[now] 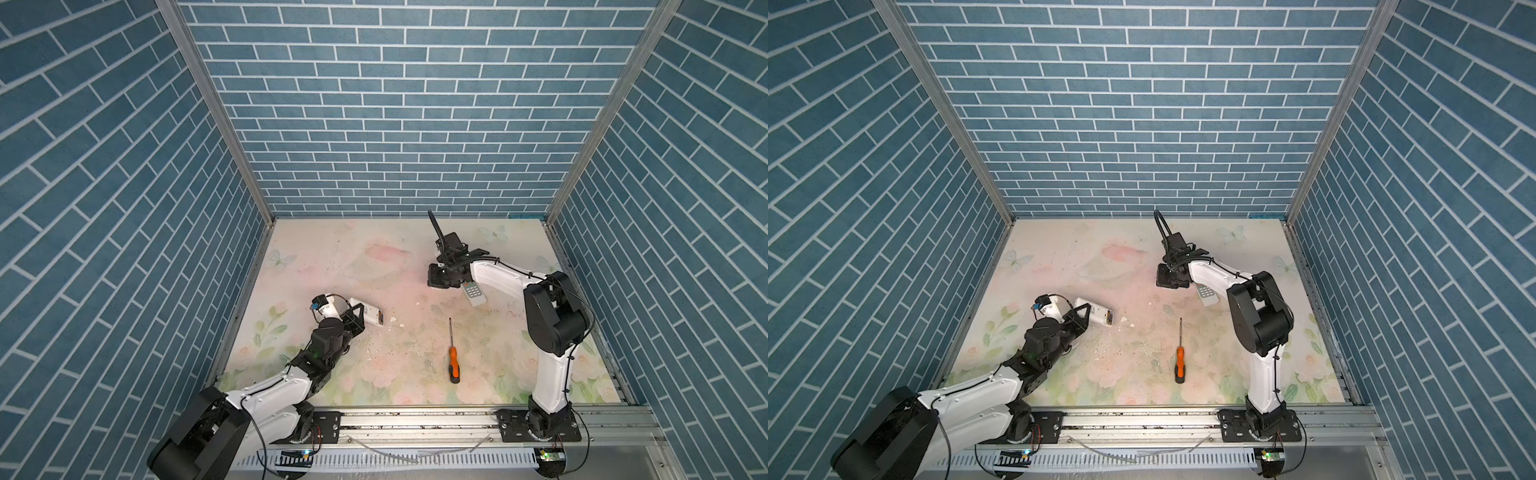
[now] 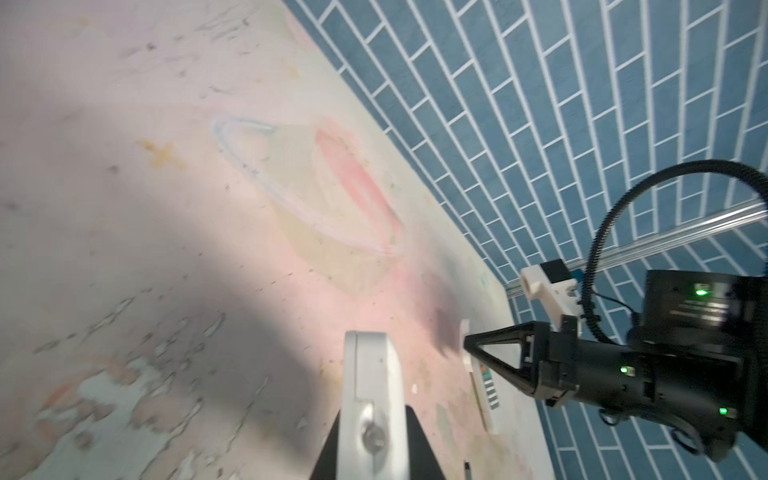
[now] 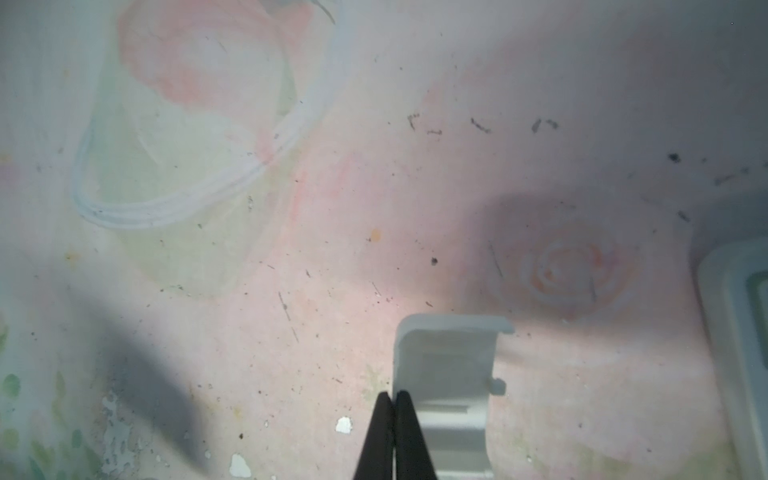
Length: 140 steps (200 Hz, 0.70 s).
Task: Unload the batteries from the remote control
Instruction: 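Pull the white battery cover off with the right gripper while the left lowers the remote, then grasp the orange screwdriver handle with the right gripper while the left sets the remote down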
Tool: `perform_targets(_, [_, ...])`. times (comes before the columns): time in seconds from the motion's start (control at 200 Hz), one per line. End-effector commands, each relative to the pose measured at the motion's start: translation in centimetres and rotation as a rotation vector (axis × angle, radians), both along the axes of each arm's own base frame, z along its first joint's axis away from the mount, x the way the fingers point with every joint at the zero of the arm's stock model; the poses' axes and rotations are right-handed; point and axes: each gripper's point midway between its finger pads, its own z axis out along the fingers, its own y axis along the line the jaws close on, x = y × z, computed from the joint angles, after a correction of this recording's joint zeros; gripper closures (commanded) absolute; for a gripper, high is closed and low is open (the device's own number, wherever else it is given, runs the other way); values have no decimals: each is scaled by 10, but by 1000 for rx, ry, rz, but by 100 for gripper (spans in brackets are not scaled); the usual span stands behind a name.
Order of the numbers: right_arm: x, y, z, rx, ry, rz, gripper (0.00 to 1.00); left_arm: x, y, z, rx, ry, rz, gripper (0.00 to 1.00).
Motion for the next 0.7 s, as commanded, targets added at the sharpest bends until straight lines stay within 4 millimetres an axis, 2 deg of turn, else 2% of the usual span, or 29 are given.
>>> perform_targets(0.0, [6, 0, 7, -19, -18, 8, 88, 1, 5, -6, -17, 5, 53, 100])
perform_targets(0.21, [6, 2, 20, 5, -42, 5, 87, 0, 0, -26, -40, 63, 53, 100])
perform_targets(0.355, [2, 2, 27, 13, -52, 5, 86, -2, 2, -32, -32, 82, 66, 88])
perform_targets(0.56, [-5, 0, 38, 11, -71, 7, 84, -10, 7, -39, 1, 114, 79, 64])
perform_targets(0.695, [-12, -2, 45, 13, -85, 7, 84, -17, 12, -43, 29, 141, 89, 57])
